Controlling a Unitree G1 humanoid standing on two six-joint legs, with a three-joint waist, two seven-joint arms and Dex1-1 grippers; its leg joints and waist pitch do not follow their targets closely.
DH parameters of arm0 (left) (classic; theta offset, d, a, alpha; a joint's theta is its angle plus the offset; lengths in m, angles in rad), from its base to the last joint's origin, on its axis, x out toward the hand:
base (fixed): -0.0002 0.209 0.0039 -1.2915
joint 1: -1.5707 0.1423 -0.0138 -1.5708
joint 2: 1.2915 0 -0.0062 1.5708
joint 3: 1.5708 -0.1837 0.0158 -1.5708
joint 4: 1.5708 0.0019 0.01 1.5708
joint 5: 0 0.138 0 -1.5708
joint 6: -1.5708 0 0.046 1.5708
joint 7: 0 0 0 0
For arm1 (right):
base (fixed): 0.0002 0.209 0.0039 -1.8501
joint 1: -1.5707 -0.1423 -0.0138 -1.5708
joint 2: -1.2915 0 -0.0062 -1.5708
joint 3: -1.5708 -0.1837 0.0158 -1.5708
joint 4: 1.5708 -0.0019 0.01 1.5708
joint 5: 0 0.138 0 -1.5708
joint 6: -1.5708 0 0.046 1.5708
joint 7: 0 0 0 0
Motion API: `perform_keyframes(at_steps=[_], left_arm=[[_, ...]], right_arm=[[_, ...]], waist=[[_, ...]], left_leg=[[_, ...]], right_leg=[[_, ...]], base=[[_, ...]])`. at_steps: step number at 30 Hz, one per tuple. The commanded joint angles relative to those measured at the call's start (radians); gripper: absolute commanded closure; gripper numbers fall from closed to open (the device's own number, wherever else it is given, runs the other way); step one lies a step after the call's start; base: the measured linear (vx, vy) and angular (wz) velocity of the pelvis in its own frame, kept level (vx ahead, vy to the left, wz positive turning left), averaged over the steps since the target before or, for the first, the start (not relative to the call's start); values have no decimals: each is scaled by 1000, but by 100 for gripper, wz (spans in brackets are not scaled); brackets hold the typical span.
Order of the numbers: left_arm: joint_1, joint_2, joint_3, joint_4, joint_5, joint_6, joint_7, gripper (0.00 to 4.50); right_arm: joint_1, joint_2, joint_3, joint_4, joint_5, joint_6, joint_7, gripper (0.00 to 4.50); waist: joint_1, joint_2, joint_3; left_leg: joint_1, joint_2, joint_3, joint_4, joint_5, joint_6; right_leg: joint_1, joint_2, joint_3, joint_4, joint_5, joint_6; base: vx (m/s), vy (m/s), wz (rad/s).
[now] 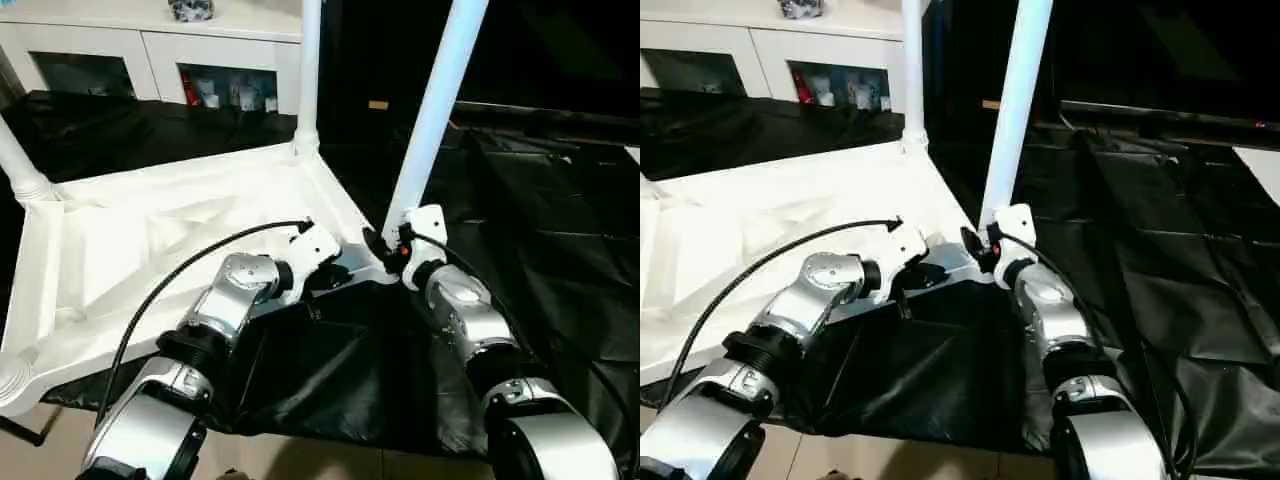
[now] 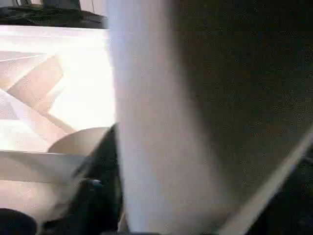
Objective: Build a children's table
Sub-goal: Rotate leg to tighten
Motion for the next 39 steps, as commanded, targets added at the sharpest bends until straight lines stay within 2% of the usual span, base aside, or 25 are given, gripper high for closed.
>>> perform_keyframes(at_steps=[1,5,7,8,10,13,16,17,20,22,25,33,34,39], left_arm=[[4,-4,-31,-37,-19,-52,-57,450],[19,17,-34,-53,-33,-84,-114,450],[32,46,-32,-71,-50,-80,-180,450],[32,48,-32,-71,-50,-80,-183,450],[32,57,-31,-69,-53,-90,-198,450],[33,80,-27,-71,-77,-106,-263,450],[31,96,-22,-66,-80,-112,-290,450],[31,96,-22,-66,-80,-112,-290,450],[29,117,-19,-61,-88,-115,-318,450],[28,123,-18,-60,-92,-118,-327,450],[27,126,-17,-54,-93,-124,-335,450],[34,137,-15,-44,-94,-122,-363,450],[38,142,-21,-45,-94,-115,-375,450],[42,138,-28,-43,-76,-85,-343,450]], right_arm=[[9,19,50,28,-12,19,104,143],[16,-21,60,14,-15,13,166,127],[42,-98,92,-32,-6,2,346,127],[43,-101,94,-35,-5,1,356,127],[55,-129,107,-55,0,1,423,127],[78,-186,111,-106,39,34,594,127],[81,-217,114,-120,54,46,665,127],[81,-217,114,-120,54,46,665,153],[77,-245,115,-130,73,62,724,166],[77,-251,112,-138,78,71,747,186],[79,-255,113,-151,82,82,767,190],[95,-261,125,-175,91,102,810,191],[97,-260,124,-178,91,108,811,191],[104,-224,104,-172,89,129,732,191]], waist=[[2,1,-56],[0,-1,-61],[1,-4,-64],[6,-3,-65],[7,-4,-66],[17,-5,-65],[28,-1,-63],[29,0,-62],[34,2,-62],[35,2,-63],[36,-1,-65],[43,0,-64],[42,4,-63],[40,-2,-63]], left_leg=[[8,17,-11,-73,-332,18],[4,18,-9,-68,-287,33],[1,18,-7,-63,-238,52],[2,18,-5,-59,-213,70],[0,20,-2,-56,-183,86],[2,22,2,-53,-178,111],[7,26,2,-55,-204,98],[7,26,3,-56,-211,92],[10,26,1,-58,-227,68],[9,26,1,-57,-223,64],[6,24,1,-55,-198,70],[9,25,1,-56,-203,67],[9,25,0,-57,-210,62],[8,24,0,-58,-216,55]], right_leg=[[43,-45,32,-82,-330,-186],[47,-45,35,-73,-255,-205],[53,-44,33,-63,-185,-227],[54,-44,33,-58,-139,-241],[55,-41,33,-51,-82,-263],[57,-38,30,-49,-70,-276],[51,-42,31,-53,-123,-273],[51,-42,31,-55,-134,-271],[50,-42,32,-57,-166,-259],[51,-43,32,-55,-158,-260],[54,-41,31,-51,-119,-266],[52,-43,31,-54,-148,-258],[51,-43,31,-55,-154,-258],[52,-42,31,-55,-163,-254]], base=[[0,0,0],[0,0,0],[0,0,0],[0,0,0],[0,0,0],[0,0,0],[0,0,0],[0,0,0],[0,0,0],[0,0,0],[0,0,0],[0,0,0],[0,0,0],[0,0,0]])
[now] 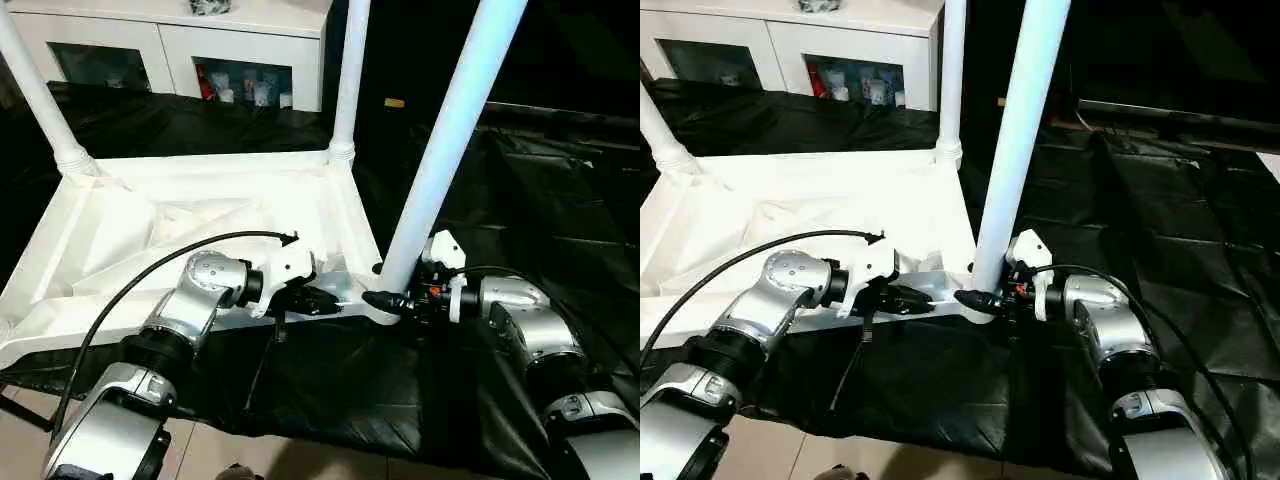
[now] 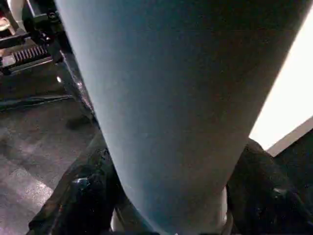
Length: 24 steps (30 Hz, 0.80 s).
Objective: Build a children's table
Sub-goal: Rotate leg to tighten
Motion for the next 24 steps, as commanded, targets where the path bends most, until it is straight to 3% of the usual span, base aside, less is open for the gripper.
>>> perform_keyframes(at_steps=[1,4,7,12,13,14,15,20,24], left_arm=[[-1,-8,-4,7,15,26,52,450],[-17,-41,10,23,34,61,150,450],[-42,-103,16,46,62,110,292,450],[-55,-177,10,46,78,163,398,450],[-54,-201,1,44,87,172,426,450],[-51,-206,-7,42,92,168,426,450],[-48,-208,-13,40,96,164,423,450],[-26,-190,-25,7,91,144,365,450],[11,-139,-28,-50,62,112,268,450]], right_arm=[[11,27,-6,-8,12,18,-37,191],[10,76,-14,31,-35,-15,-223,192],[4,164,-35,70,-58,-7,-438,192],[-29,256,-35,128,-96,-1,-648,192],[-47,290,-28,148,-103,-29,-677,192],[-52,302,-28,152,-106,-49,-682,192],[-55,311,-30,153,-103,-60,-679,136],[-50,292,-33,120,-102,-86,-661,87],[-6,219,-37,23,-43,-79,-496,67]], waist=[[0,-1,-64],[-7,-7,-60],[-17,-6,-56],[-29,-6,-53],[-30,0,-52],[-36,-2,-51],[-39,-3,-51],[-42,-1,-54],[-45,2,-60]], left_leg=[[13,22,-4,-59,-218,50],[14,20,-4,-62,-239,29],[20,17,-10,-68,-292,1],[18,14,-16,-75,-333,-14],[22,13,-17,-74,-355,-11],[24,12,-17,-73,-379,-10],[22,11,-18,-74,-385,-5],[18,12,-18,-75,-373,6],[12,16,-14,-71,-316,35]], right_leg=[[55,-44,33,-58,-173,-246],[50,-48,36,-65,-238,-227],[45,-50,36,-82,-378,-179],[43,-47,33,-91,-429,-148],[40,-48,32,-96,-447,-143],[36,-48,33,-100,-465,-139],[39,-48,31,-103,-477,-132],[41,-45,33,-98,-421,-146],[52,-42,37,-82,-279,-187]], base=[[0,0,0],[0,0,0],[0,0,0],[0,0,0],[0,0,0],[0,0,0],[0,0,0],[0,0,0],[0,0,0]])
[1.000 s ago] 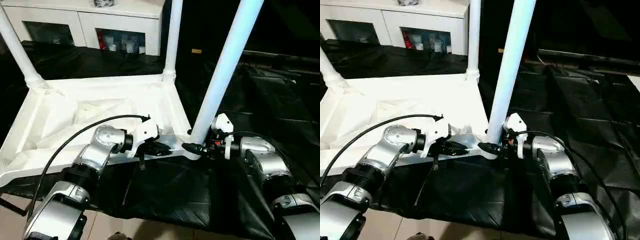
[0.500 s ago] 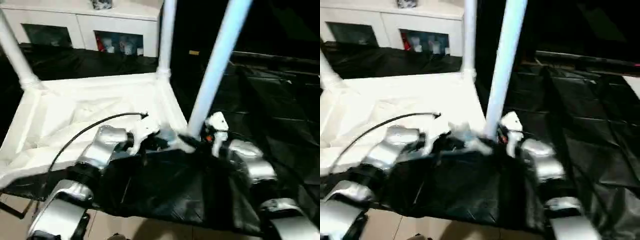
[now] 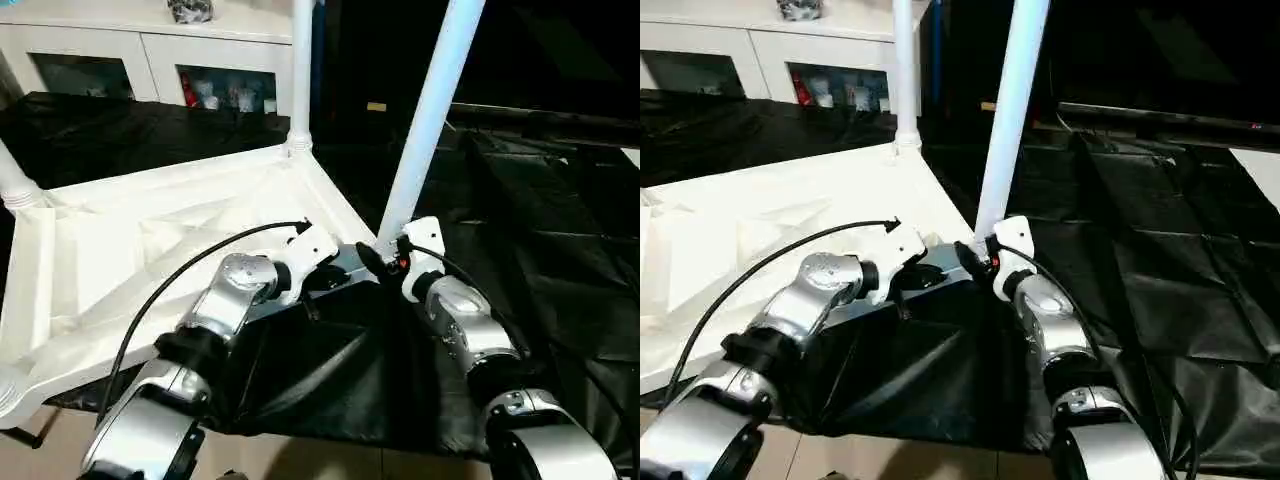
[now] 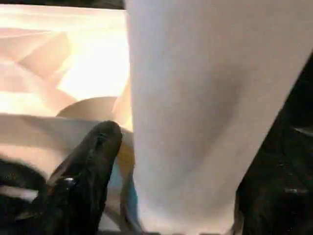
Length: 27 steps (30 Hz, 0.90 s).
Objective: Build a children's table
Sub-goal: Rotate leg to tighten
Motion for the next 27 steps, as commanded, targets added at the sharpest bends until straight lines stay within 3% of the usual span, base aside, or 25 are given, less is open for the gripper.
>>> perform_keyframes(at_steps=[1,2,4,5,8,10,13,15,17,19,21,24,27], left_arm=[[25,-6,-50,-39,-29,-50,-80,450],[36,9,-50,-59,-40,-44,-109,450],[55,42,-52,-92,-57,-51,-168,450],[55,42,-52,-92,-57,-51,-168,450],[79,102,-47,-137,-77,-48,-258,450],[81,119,-45,-138,-79,-49,-277,450],[77,147,-46,-120,-81,-60,-309,450],[72,156,-39,-104,-86,-63,-311,450],[68,157,-36,-102,-89,-61,-310,450],[64,165,-33,-101,-94,-61,-316,450],[63,169,-31,-95,-94,-67,-320,450],[61,173,-25,-83,-92,-75,-317,450],[59,176,-24,-65,-89,-85,-299,450]], right_arm=[[10,-1,64,-60,18,5,108,44],[20,-19,70,-75,15,4,129,44],[37,-58,77,-101,18,7,182,29],[37,-58,77,-101,18,7,182,29],[56,-128,76,-130,53,37,359,29],[53,-159,80,-138,68,60,436,55],[42,-199,88,-148,93,100,523,69],[33,-211,91,-141,100,109,548,106],[28,-216,92,-140,104,115,560,107],[17,-227,100,-137,100,121,600,125],[11,-226,103,-134,96,122,609,150],[4,-218,108,-128,92,114,611,161],[9,-201,119,-123,90,109,609,200]], waist=[[-1,3,-59],[0,8,-60],[-1,3,-65],[2,6,-65],[7,11,-66],[13,14,-66],[19,9,-61],[24,4,-59],[28,2,-58],[29,-3,-58],[30,-1,-59],[31,-2,-60],[32,-5,-61]], left_leg=[[3,20,-8,-67,-296,45],[3,20,-8,-66,-282,46],[1,20,-6,-62,-234,58],[3,21,-4,-59,-214,70],[3,21,-2,-56,-193,88],[2,25,1,-52,-163,102],[2,26,1,-55,-216,89],[4,26,1,-57,-241,66],[7,27,2,-58,-248,55],[5,27,1,-58,-240,50],[4,26,1,-57,-224,49],[3,25,0,-56,-206,53],[1,25,1,-55,-194,60]], right_leg=[[45,-40,35,-75,-245,-201],[46,-40,35,-71,-223,-209],[50,-38,35,-60,-135,-239],[51,-38,35,-55,-92,-254],[55,-37,33,-50,-57,-271],[53,-32,30,-42,-3,-294],[53,-38,30,-50,-90,-283],[50,-41,31,-56,-171,-260],[46,-42,33,-60,-212,-246],[47,-43,33,-61,-230,-233],[45,-42,34,-59,-221,-229],[46,-42,33,-55,-194,-234],[47,-41,32,-53,-179,-235]], base=[[0,0,0],[0,0,0],[0,0,0],[0,0,0],[0,0,0],[0,0,0],[0,0,0],[0,0,0],[0,0,0],[0,0,0],[0,0,0],[0,0,0],[0,0,0]])
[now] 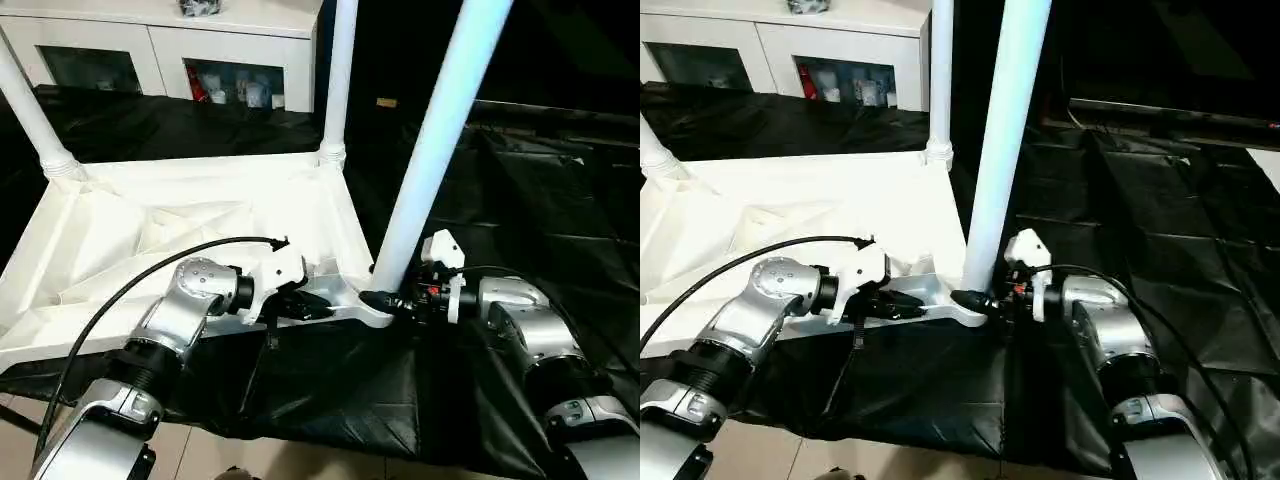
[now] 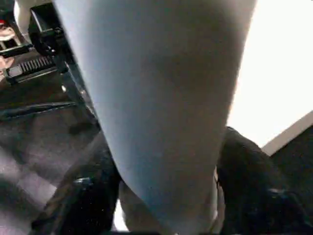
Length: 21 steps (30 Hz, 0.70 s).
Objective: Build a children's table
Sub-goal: Rotate leg to tighten
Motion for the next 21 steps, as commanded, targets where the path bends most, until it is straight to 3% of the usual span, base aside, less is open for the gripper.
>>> perform_keyframes(at_steps=[1,6,9,12,13,14,15,16,18,19,21], left_arm=[[-11,14,-2,27,11,-7,15,450],[-17,16,7,37,17,1,46,450],[-28,-9,40,45,34,73,176,450],[-43,-36,49,55,54,109,267,450],[-53,-60,59,63,62,129,329,450],[-60,-81,65,68,64,144,372,450],[-69,-144,63,69,71,156,446,450],[-69,-146,62,69,71,156,447,450],[-77,-191,27,81,89,148,466,450],[-80,-198,20,87,94,146,468,450],[-88,-211,9,99,88,138,454,450]], right_arm=[[-7,9,13,-1,1,1,5,200],[12,35,18,-10,4,15,-13,232],[27,108,-8,11,-29,28,-234,243],[43,147,-3,16,-60,14,-328,248],[49,173,1,21,-72,7,-374,248],[53,193,3,25,-79,4,-406,250],[33,252,2,74,-109,-8,-538,252],[31,254,2,77,-110,-9,-543,252],[-7,303,10,135,-141,-25,-645,252],[-15,312,12,147,-144,-29,-657,252],[-31,333,12,161,-145,-56,-668,252]], waist=[[3,-7,-63],[2,-11,-59],[-6,-14,-53],[-12,-18,-49],[-13,-20,-48],[-13,-16,-46],[-17,-20,-47],[-20,-17,-45],[-32,-25,-45],[-35,-23,-45],[-35,-29,-48]], left_leg=[[8,20,-3,-55,-194,59],[11,21,-5,-60,-239,40],[12,18,-9,-66,-278,11],[18,15,-14,-69,-329,-8],[19,15,-14,-69,-335,-10],[24,15,-17,-71,-357,-14],[24,14,-19,-71,-366,-18],[23,16,-22,-74,-374,-24],[26,13,-28,-76,-414,-24],[25,12,-31,-78,-419,-22],[21,14,-34,-82,-424,-11]], right_leg=[[54,-43,35,-61,-179,-232],[50,-46,35,-70,-277,-202],[44,-48,37,-79,-368,-170],[38,-48,36,-93,-475,-130],[36,-48,36,-95,-491,-122],[32,-49,35,-101,-528,-111],[31,-51,33,-103,-552,-100],[31,-51,32,-104,-561,-99],[31,-52,24,-113,-600,-83],[33,-52,23,-115,-603,-79],[38,-54,22,-117,-565,-80]], base=[[0,0,0],[0,0,0],[0,0,0],[0,0,0],[0,0,0],[0,0,0],[0,0,0],[0,0,0],[0,0,0],[0,0,0],[0,0,0]])
